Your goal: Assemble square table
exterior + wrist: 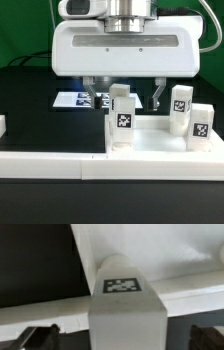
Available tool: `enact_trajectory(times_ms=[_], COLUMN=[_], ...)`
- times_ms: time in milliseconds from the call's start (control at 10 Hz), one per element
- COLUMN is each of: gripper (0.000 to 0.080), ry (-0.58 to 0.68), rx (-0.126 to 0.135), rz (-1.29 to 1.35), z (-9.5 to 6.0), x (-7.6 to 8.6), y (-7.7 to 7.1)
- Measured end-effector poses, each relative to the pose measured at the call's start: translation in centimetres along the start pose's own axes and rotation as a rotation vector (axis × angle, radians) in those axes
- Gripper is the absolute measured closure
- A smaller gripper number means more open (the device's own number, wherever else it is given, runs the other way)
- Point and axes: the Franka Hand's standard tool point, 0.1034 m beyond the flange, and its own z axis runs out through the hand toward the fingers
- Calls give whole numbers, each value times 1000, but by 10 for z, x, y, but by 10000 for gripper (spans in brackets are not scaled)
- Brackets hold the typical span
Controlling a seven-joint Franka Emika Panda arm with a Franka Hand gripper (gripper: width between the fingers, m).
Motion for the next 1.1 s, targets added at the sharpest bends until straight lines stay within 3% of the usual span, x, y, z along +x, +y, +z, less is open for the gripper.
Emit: enact_trajectory(times_ms=[100, 400, 800, 1000, 1100], gripper=[150, 150, 150, 387, 387], ry=[-89, -239, -227, -227, -227], rx=[7, 19, 13, 10, 10], rz=[11, 39, 43, 70, 71], z=[3, 10, 14, 14, 14], x=[-10, -11, -9, -9, -9], y=[4, 5, 1, 1, 1])
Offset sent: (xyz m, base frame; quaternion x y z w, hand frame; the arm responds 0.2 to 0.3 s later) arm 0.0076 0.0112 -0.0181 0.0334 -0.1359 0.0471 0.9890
